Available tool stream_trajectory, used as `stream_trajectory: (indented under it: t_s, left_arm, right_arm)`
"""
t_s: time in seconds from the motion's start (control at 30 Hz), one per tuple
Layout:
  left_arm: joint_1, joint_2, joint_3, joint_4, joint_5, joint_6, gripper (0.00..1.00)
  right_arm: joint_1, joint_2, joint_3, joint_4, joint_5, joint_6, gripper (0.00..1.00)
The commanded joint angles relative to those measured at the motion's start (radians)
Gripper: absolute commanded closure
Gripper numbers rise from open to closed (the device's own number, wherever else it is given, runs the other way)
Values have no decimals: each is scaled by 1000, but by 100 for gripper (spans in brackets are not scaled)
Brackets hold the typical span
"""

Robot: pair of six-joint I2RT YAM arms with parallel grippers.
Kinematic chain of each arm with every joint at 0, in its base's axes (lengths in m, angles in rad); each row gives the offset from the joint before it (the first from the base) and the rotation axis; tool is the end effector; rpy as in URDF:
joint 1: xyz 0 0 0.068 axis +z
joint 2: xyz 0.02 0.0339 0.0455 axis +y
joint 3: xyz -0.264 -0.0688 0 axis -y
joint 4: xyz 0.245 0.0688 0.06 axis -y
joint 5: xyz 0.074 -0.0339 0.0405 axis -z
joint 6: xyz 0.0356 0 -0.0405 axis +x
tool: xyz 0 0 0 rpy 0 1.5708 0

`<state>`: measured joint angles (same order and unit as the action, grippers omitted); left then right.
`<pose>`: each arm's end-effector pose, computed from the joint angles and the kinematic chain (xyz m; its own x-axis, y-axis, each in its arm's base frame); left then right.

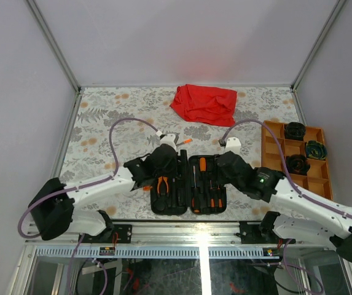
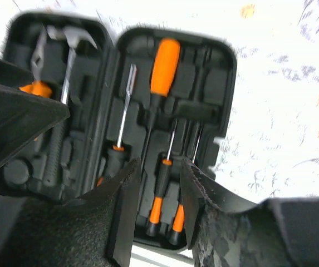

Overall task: Sort the tools into containers
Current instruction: Place the screwdriver in the storage box, then move the storage box to the center of the board.

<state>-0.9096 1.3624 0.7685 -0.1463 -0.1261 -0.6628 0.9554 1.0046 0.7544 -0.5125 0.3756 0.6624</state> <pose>0.1771 -0.2204 0.2107 -0.7732 -0.0003 -0.6342 0.3174 0.8655 -0.3875 0.1308 0.1623 0.2598 -0.6875 0.0186 -0.7259 -0.2330 0.9412 0.2448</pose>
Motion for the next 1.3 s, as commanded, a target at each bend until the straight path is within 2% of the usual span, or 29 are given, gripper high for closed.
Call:
stream_trajectory:
  t_s: [0.0,0.17,0.33,0.47,0.7,0.93,1.27]
  left_arm:
    - [5,-89,83,-107,-129,75,26]
    - [104,-107,106,-128,-90,155,24]
    - [179,-27,198,-154,-14,225,25]
    - [186,77,296,-204,-39,266,23]
    - [214,245,470,-342,-80,311,24]
    - [275,191,451,-341,-23,325,22]
    - [441,88,316,-322,122,198,22]
  right_arm:
    - [9,-69,63,55,169,-82,57]
    - [1,-109,55,42,222,-58,55]
    - [-122,-110,50,40,16,-49,54]
    - [-242,-110,-17,90,-133,-66,54]
    - [-274,-70,-76,149,-207,-132,52]
    - [-276,-40,-97,242,-231,-174,50]
    - [-276,66,-29,275,-244,-267,45]
